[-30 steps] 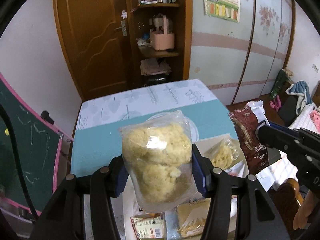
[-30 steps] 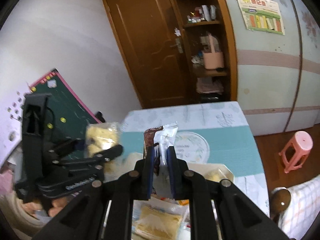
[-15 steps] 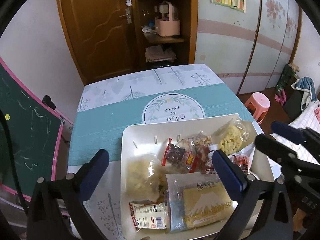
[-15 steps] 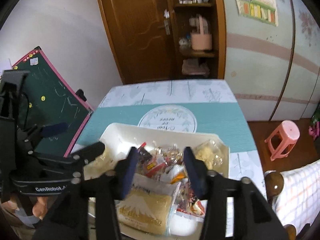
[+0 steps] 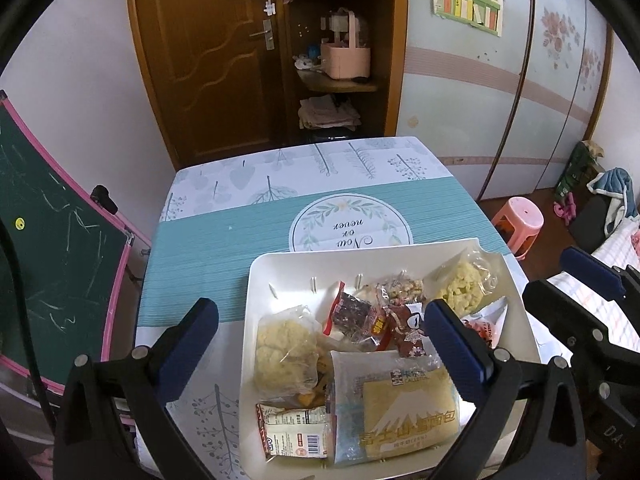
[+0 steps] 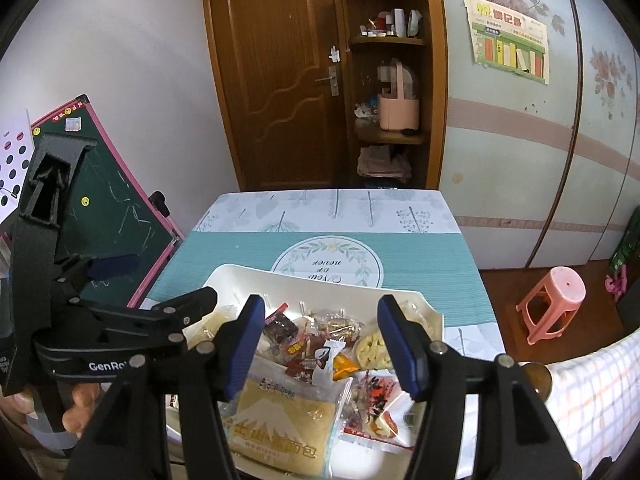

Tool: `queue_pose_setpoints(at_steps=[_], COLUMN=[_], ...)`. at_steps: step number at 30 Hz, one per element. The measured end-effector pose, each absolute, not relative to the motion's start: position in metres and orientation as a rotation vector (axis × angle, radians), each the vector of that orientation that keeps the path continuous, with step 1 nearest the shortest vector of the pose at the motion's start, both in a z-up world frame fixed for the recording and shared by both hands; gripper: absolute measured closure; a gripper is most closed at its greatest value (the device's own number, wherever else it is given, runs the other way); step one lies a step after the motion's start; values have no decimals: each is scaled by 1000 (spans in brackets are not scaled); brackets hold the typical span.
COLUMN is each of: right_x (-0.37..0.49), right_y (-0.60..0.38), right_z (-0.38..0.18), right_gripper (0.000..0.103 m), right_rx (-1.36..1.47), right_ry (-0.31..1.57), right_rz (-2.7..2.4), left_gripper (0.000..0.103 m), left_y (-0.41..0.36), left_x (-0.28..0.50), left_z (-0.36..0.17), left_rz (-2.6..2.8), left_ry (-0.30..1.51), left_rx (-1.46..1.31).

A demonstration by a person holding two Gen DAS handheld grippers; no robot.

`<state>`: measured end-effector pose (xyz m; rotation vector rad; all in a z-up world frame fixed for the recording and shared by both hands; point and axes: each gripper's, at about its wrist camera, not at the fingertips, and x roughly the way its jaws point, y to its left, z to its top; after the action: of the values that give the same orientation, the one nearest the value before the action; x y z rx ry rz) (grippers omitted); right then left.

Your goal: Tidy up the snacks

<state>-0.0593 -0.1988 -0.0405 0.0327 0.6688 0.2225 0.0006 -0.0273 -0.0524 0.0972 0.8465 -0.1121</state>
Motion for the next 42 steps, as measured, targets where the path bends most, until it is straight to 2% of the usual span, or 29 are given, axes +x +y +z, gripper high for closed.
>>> queue_pose_setpoints(at_steps=[23,42], right_x=[-66,-60], right_y=[-202,-198], right_z=[-32,-28], right_gripper=[44,43], right_rx=[59,155], right_ry=[652,727], right_rz=[202,153], left_gripper=[1,1], left_y=[-33,-15], left_x=[-3,-17], left_z=[-42,-28], left_rz=[-108,-61], left_ry=[821,780], left_rx=[106,60])
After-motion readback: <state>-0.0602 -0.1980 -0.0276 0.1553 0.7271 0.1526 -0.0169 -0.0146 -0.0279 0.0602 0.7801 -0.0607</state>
